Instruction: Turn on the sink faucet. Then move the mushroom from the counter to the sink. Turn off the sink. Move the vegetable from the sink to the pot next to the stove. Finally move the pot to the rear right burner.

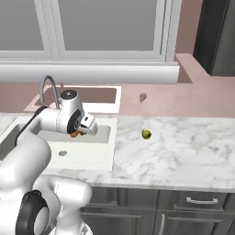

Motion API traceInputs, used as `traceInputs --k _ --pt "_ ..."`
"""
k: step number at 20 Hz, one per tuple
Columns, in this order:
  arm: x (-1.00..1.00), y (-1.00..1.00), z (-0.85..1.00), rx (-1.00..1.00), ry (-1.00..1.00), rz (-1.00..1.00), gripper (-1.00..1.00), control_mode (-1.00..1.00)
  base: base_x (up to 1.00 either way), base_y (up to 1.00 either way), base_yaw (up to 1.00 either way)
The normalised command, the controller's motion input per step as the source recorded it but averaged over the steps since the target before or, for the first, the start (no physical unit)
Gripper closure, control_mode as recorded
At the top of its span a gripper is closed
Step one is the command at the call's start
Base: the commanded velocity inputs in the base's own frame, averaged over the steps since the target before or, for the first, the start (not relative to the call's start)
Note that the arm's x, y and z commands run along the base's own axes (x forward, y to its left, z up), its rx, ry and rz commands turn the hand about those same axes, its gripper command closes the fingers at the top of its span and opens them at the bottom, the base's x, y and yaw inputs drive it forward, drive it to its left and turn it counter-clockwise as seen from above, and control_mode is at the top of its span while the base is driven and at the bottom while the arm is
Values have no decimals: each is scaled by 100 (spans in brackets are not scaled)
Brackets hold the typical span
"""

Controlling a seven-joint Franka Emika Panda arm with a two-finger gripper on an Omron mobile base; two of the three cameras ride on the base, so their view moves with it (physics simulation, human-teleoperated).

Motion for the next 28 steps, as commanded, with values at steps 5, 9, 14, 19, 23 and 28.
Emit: traceInputs --k 5,9,14,19,23,28 --pt "0 0 0 0 0 0 100 100 -13 -15 -38" --pt "0 0 0 0 0 0 100 100 -19 -27 -40" --pt "0 0 0 0 0 0 100 100 -13 -29 -43" --pt "0 0 0 0 0 0 100 100 -10 -27 -46" --pt "0 0 0 0 0 0 100 100 -11 -30 -47" --pt "0 0 0 0 0 0 100 100 -9 -29 -47"
